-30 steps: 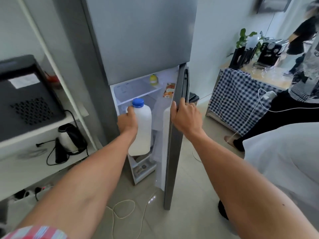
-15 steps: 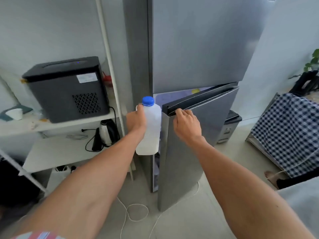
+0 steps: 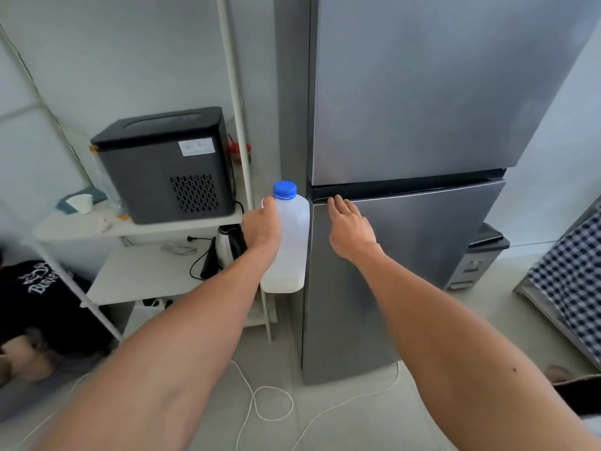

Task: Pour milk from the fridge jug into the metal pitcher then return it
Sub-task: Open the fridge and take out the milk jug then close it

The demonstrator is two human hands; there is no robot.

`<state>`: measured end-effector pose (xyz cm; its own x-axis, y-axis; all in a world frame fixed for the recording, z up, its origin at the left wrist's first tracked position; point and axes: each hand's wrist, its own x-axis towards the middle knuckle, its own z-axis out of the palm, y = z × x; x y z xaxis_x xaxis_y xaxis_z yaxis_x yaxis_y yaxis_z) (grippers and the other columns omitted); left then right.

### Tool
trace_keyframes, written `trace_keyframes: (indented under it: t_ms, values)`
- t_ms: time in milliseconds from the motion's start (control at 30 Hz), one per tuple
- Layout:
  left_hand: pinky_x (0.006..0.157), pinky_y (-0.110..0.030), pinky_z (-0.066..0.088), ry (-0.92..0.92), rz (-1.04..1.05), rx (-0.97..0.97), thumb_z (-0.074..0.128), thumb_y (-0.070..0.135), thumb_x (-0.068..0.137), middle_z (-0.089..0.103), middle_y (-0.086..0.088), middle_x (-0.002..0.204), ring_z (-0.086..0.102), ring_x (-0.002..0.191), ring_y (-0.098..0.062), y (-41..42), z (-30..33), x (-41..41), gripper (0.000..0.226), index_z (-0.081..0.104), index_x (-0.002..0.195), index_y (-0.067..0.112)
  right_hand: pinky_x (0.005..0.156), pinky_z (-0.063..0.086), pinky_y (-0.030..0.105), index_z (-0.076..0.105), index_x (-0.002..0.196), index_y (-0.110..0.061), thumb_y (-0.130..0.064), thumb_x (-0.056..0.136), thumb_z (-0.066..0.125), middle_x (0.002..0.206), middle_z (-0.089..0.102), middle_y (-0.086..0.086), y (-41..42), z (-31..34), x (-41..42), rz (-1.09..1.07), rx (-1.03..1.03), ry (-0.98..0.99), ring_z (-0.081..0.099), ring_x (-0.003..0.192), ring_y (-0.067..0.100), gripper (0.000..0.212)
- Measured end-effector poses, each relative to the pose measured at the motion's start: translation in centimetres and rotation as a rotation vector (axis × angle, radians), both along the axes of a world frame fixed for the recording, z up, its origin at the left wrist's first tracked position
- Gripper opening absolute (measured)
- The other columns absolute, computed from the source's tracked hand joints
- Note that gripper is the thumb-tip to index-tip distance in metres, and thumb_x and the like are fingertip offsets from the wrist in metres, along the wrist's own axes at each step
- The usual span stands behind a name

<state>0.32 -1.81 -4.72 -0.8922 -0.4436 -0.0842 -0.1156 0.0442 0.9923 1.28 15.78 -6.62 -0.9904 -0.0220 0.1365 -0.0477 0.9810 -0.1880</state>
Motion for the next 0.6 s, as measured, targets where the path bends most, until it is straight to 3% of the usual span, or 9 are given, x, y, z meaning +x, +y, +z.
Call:
trace_keyframes:
  t_ms: [400, 467, 500, 533, 600]
  values:
    - [0.053, -0.029, 0.026, 0.015, 0.000, 0.005, 0.053, 0.043, 0.083, 0.039, -0.002, 0.062, 0.032, 0.055, -0.021, -0.1, 0.0, -0.7, 0.041, 0.032, 0.063, 0.015, 0.123, 0.032, 0.046, -0.002, 0.168, -0.015, 0.001, 0.097, 0.042, 0.175, -0.010, -0.003, -0.2, 0.2, -1.1, 0.036, -0.082, -0.092, -0.007, 0.161, 0.019, 0.085]
    - [0.053, -0.029, 0.026, 0.017, -0.005, 0.011, 0.054, 0.043, 0.083, 0.038, -0.002, 0.060, 0.031, 0.054, -0.022, 0.0, 0.3, -0.6, 0.042, 0.030, 0.061, 0.016, 0.115, 0.040, 0.044, 0.013, 0.166, -0.011, 0.000, 0.097, 0.044, 0.175, 0.005, 0.001, -0.4, 0.0, -0.6, 0.002, -0.168, -0.028, 0.011, 0.159, 0.023, 0.077]
    - [0.053, -0.030, 0.026, 0.021, -0.008, 0.012, 0.054, 0.044, 0.082, 0.038, -0.002, 0.061, 0.031, 0.054, -0.022, 0.0, 0.5, -0.5, 0.042, 0.030, 0.060, 0.017, 0.103, 0.046, 0.043, 0.028, 0.160, -0.007, 0.000, 0.097, 0.044, 0.170, 0.021, 0.006, -0.7, -0.4, -0.1, -0.026, -0.201, 0.043, 0.029, 0.151, 0.030, 0.065]
    - [0.054, -0.030, 0.026, 0.026, -0.013, 0.011, 0.054, 0.045, 0.082, 0.038, -0.002, 0.061, 0.031, 0.055, -0.022, 0.1, 0.6, -0.5, 0.043, 0.030, 0.060, 0.017, 0.089, 0.047, 0.042, 0.042, 0.148, -0.005, -0.002, 0.099, 0.043, 0.157, 0.037, 0.009, -1.0, -0.9, 0.6, -0.050, -0.224, 0.111, 0.045, 0.134, 0.033, 0.049]
    - [0.055, -0.030, 0.027, 0.035, -0.027, -0.002, 0.054, 0.047, 0.082, 0.038, -0.001, 0.058, 0.033, 0.054, -0.022, 0.2, 1.0, -0.2, 0.046, 0.030, 0.057, 0.016, 0.075, 0.041, 0.039, 0.053, 0.122, -0.005, -0.012, 0.106, 0.039, 0.124, 0.053, 0.009, -1.9, -2.2, 1.8, -0.108, -0.325, 0.119, 0.053, 0.100, 0.030, 0.023]
